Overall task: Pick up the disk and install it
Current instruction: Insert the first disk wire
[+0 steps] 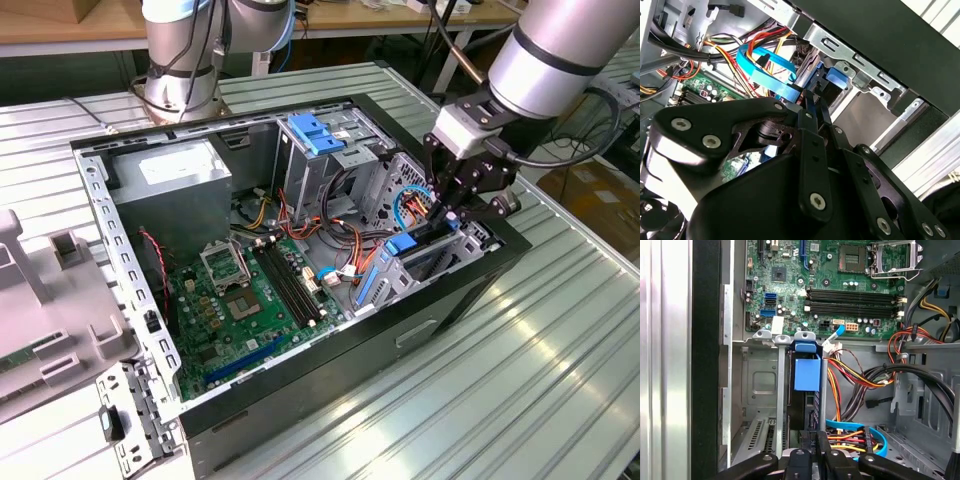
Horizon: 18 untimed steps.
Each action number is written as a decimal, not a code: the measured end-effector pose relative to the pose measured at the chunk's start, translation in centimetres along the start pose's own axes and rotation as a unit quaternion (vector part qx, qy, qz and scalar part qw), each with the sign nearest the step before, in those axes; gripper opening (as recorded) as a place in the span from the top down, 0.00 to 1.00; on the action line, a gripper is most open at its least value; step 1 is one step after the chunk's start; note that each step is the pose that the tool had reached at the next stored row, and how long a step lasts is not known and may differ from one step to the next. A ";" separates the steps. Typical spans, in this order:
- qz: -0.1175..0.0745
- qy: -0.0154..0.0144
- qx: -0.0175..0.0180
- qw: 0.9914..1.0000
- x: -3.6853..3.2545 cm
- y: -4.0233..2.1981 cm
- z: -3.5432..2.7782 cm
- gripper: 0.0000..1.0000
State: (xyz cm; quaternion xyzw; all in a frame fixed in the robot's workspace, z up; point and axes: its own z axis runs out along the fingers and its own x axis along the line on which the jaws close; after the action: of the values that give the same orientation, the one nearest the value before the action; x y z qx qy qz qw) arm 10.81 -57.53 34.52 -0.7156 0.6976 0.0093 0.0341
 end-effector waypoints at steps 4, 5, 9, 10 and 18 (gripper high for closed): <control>0.000 0.000 0.000 1.000 0.08 -0.01 0.21 0.83; 0.000 0.000 0.000 1.000 0.11 -0.01 0.24 0.83; 0.000 0.000 0.000 1.000 0.21 -0.08 0.40 0.83; 0.000 0.000 0.000 1.000 0.23 -0.11 0.44 0.83; 0.000 -0.001 -0.001 1.000 0.35 -0.40 0.53 0.83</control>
State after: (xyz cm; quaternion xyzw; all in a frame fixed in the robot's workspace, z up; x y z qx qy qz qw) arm 11.24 -57.84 33.99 -0.7155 0.6977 0.0102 0.0343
